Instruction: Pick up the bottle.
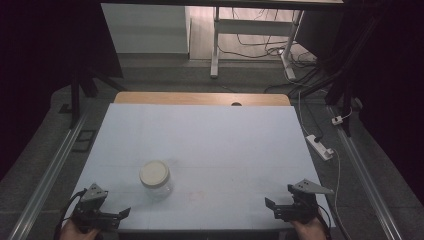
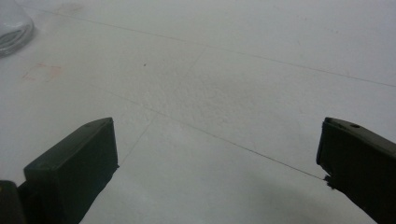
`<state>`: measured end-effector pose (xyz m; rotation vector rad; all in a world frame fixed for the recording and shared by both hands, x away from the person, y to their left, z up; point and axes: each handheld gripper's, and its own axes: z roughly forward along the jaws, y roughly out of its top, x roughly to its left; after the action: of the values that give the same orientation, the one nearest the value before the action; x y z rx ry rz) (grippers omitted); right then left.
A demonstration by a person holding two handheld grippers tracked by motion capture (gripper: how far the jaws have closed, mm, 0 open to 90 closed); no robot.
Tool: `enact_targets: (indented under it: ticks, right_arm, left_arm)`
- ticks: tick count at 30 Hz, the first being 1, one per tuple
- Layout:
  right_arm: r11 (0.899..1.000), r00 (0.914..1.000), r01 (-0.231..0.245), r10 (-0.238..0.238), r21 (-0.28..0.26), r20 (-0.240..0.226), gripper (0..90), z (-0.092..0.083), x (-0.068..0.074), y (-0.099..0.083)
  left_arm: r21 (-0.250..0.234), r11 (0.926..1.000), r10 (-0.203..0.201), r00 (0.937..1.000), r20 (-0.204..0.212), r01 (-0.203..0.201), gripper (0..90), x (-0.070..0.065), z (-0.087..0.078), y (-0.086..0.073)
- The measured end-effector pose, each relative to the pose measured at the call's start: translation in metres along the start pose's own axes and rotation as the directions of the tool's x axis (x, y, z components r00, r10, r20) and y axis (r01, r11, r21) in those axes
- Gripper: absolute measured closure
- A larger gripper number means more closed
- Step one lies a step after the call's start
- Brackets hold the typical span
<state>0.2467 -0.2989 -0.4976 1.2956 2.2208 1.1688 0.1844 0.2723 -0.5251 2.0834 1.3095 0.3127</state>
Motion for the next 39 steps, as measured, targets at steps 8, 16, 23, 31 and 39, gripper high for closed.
enact_targets:
  ticks: [8, 16, 23, 31, 39]
  right_arm:
    - [0.999, 0.9995, -0.001, 0.003, 0.037, -0.033, 0.0, 0.0034, -0.0007, 0.0012]
    - [0.999, 0.9994, 0.012, -0.01, 0.049, -0.035, 0.0, 0.0046, 0.0005, 0.0015]
    - [0.998, 0.9991, 0.012, -0.009, 0.057, -0.041, 0.0, 0.0054, 0.0004, 0.0017]
    - [0.998, 0.9989, 0.014, -0.011, 0.064, -0.046, 0.0, 0.0061, 0.0002, 0.0018]
    - [0.997, 0.9988, 0.014, -0.01, 0.071, -0.047, 0.0, 0.007, 0.0, 0.002]
  left_arm:
    - [0.009, 0.9998, 0.02, 0.9998, -0.005, -0.02, 0.2, -0.0018, 0.0007, 0.0005]
    - [-0.001, 0.9999, 0.012, 0.9999, 0.01, -0.012, 0.1, -0.0003, -0.0003, 0.0]
    - [-0.009, 0.9999, 0.006, 0.9996, 0.026, -0.005, 0.0, 0.0008, -0.0011, -0.0003]
    - [-0.033, 0.9993, 0.017, 0.9994, 0.031, -0.016, 0.0, -0.0003, -0.0029, 0.0006]
    - [-0.059, 0.9976, 0.039, 0.9985, 0.038, -0.037, 0.0, -0.0031, -0.0057, 0.0037]
